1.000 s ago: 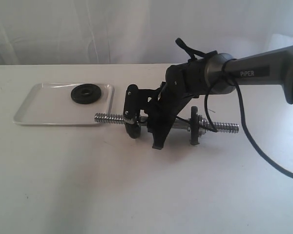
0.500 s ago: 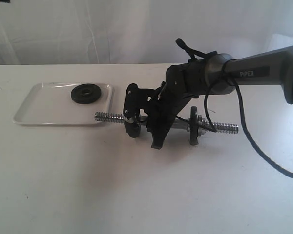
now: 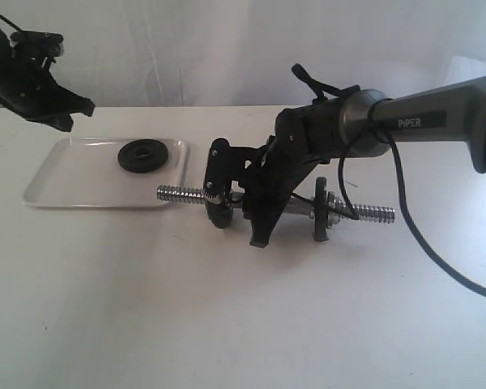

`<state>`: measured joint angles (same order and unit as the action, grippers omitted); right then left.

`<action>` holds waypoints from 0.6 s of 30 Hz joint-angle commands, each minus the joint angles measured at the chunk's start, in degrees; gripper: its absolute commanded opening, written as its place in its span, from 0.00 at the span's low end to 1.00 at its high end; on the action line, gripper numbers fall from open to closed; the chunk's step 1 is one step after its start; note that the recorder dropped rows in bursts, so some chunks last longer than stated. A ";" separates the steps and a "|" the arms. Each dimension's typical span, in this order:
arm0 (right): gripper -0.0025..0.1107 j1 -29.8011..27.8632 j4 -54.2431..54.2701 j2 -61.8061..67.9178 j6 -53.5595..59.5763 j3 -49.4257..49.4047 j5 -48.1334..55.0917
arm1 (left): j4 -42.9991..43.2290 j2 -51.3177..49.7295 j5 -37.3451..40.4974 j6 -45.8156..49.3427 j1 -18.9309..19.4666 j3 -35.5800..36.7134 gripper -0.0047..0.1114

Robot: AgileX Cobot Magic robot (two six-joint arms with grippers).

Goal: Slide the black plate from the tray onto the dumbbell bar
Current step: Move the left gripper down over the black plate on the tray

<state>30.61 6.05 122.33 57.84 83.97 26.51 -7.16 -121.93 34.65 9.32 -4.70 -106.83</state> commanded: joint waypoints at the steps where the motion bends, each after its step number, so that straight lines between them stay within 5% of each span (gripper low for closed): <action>1: 0.02 0.31 3.39 -1.07 -1.56 0.62 -3.93 | -0.51 -7.36 7.60 0.16 -3.15 -12.34 0.04; 9: 0.02 0.31 4.59 -1.07 -1.56 0.62 -3.93 | -1.27 -17.87 6.98 -0.23 -7.02 -25.21 0.04; 18: 0.02 0.31 4.59 -1.07 -1.56 0.62 -3.93 | -3.33 -21.49 2.97 -0.26 -7.02 -26.18 0.04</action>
<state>30.61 7.19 122.45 57.63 83.97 26.30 -9.35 -143.67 37.82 9.32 -11.72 -132.59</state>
